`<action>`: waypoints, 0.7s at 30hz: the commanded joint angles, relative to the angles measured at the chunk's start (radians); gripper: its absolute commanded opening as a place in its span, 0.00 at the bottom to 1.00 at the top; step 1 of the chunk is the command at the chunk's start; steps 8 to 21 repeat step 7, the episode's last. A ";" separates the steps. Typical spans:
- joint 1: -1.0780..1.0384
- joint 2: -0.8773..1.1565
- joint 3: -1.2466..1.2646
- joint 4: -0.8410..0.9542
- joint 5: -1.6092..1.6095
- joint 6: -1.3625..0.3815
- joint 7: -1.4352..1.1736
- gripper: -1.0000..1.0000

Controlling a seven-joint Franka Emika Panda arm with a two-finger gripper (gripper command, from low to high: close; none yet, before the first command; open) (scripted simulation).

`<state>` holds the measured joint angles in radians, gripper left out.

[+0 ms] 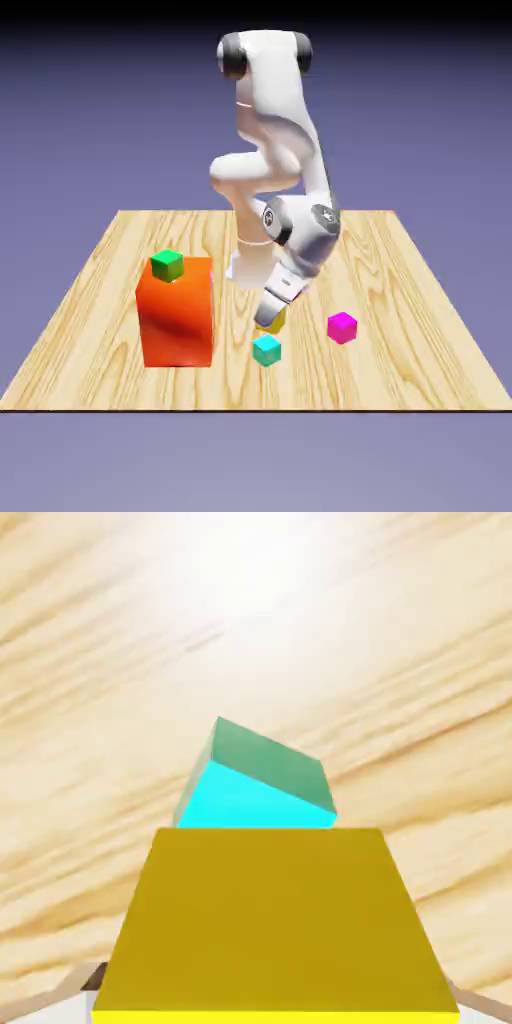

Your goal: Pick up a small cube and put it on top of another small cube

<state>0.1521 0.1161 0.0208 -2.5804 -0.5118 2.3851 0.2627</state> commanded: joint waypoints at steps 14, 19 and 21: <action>-0.106 0.055 0.083 -0.007 -0.057 0.055 0.041 1.00; -0.106 0.055 0.083 -0.007 -0.057 0.055 0.041 1.00; -0.106 0.055 0.083 -0.007 -0.057 0.055 0.041 1.00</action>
